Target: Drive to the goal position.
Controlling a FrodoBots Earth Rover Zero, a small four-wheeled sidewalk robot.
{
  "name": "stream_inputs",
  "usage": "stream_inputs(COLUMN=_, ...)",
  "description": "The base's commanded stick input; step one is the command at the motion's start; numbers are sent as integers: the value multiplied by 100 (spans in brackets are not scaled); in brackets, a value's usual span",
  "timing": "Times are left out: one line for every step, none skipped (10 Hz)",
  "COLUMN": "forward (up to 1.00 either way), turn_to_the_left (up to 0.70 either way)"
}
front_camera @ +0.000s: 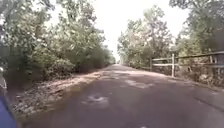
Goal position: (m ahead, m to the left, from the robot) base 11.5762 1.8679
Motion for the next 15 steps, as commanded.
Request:
stream_inputs(forward=70, turn_to_the_left=0)
stream_inputs(forward=70, turn_to_the_left=0)
stream_inputs(forward=70, turn_to_the_left=0)
stream_inputs(forward=70, turn_to_the_left=0)
stream_inputs(forward=70, turn_to_the_left=0)
stream_inputs(forward=70, turn_to_the_left=0)
stream_inputs(forward=70, turn_to_the_left=0)
stream_inputs(forward=70, turn_to_the_left=0)
stream_inputs(forward=70, turn_to_the_left=0)
stream_inputs(forward=70, turn_to_the_left=0)
stream_inputs(forward=70, turn_to_the_left=0)
stream_inputs(forward=70, turn_to_the_left=0)
stream_inputs(forward=70, turn_to_the_left=0)
stream_inputs(forward=70, turn_to_the_left=0)
stream_inputs(forward=70, turn_to_the_left=0)
